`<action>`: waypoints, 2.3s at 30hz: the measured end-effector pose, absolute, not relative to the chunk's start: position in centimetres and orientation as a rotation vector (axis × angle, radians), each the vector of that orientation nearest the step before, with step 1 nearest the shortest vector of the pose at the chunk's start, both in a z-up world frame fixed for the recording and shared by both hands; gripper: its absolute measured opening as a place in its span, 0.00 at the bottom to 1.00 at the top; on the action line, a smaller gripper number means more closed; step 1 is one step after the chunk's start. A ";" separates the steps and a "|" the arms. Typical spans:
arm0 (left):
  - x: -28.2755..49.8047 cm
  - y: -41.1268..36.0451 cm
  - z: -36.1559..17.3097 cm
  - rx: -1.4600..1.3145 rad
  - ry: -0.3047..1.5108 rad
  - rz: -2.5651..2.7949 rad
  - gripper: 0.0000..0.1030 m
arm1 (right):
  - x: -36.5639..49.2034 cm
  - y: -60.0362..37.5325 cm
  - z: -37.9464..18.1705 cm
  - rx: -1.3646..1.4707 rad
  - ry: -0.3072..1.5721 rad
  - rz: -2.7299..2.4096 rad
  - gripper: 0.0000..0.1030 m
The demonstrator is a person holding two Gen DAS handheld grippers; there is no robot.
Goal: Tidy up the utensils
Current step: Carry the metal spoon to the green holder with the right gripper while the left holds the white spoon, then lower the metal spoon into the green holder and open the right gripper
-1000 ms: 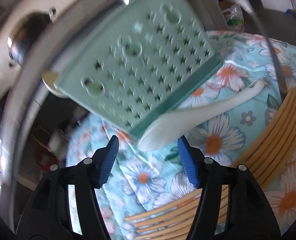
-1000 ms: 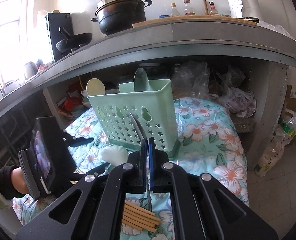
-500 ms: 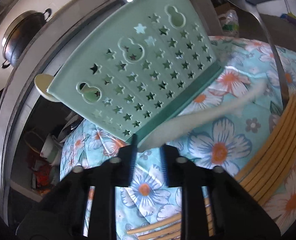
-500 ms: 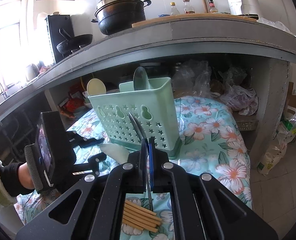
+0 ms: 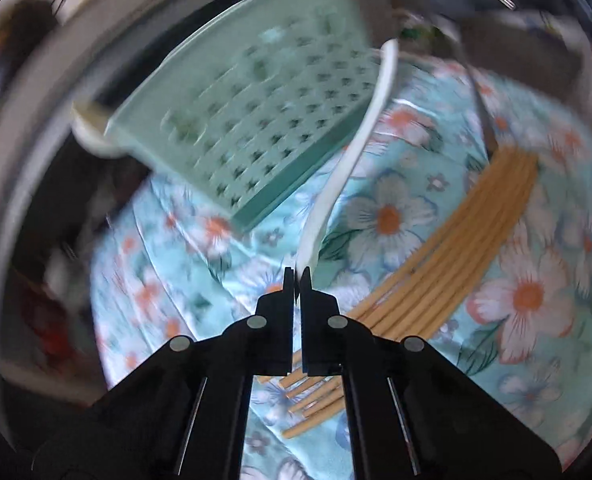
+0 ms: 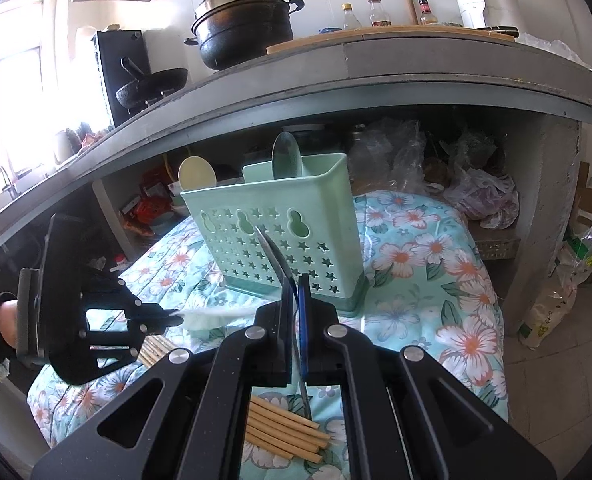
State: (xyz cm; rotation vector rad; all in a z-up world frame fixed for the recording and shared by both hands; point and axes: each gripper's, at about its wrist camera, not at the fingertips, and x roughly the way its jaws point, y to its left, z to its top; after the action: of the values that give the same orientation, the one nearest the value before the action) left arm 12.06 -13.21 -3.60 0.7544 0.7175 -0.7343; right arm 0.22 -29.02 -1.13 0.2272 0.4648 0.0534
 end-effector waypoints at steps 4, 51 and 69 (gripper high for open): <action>14.4 -11.8 -4.6 0.559 0.799 -0.753 0.02 | 0.3 -28.8 -1.0 0.230 0.471 0.053 0.03; 11.3 -4.6 -3.0 0.226 0.733 -0.690 0.01 | 8.6 -35.3 9.5 0.320 0.132 0.095 0.03; 8.6 -3.6 2.5 0.237 0.555 -0.643 0.00 | 10.5 -34.7 2.1 0.273 0.356 0.078 0.04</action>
State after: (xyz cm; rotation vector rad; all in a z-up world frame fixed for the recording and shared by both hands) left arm 8.60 -3.57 2.53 0.2367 0.5549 -0.6433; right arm 10.45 -34.69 2.10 0.2726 0.3561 0.0782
